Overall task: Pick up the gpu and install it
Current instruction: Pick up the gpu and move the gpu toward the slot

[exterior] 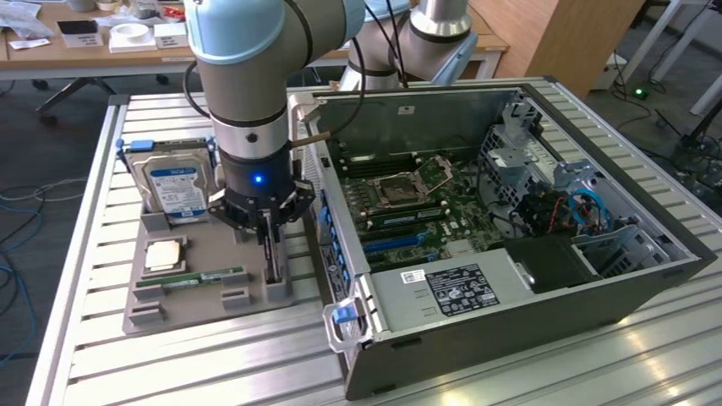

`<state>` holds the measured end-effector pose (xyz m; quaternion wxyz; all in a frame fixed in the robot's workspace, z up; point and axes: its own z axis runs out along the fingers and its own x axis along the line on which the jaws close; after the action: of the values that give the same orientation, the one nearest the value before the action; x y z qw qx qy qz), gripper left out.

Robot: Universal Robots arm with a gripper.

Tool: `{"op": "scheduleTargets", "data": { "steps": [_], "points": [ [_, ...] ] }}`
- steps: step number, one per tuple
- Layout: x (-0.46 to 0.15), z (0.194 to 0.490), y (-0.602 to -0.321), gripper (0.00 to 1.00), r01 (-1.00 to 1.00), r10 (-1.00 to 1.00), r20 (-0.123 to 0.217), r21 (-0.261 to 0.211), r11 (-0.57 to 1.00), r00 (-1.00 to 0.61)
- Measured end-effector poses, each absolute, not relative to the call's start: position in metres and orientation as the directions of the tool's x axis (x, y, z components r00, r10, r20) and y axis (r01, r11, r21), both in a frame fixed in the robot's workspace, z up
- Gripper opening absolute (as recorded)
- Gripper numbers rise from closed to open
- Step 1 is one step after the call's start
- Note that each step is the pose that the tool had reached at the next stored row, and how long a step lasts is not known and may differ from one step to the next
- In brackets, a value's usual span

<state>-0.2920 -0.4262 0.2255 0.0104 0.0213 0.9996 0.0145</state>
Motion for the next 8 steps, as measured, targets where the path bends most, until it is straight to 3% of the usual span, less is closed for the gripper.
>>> {"op": "scheduleTargets", "data": {
  "steps": [8],
  "points": [
    [-0.2920, 0.2255, -0.4262, 0.26, 0.042, 0.043, -0.020, 0.030, 0.999, -0.999]
  ]
}}
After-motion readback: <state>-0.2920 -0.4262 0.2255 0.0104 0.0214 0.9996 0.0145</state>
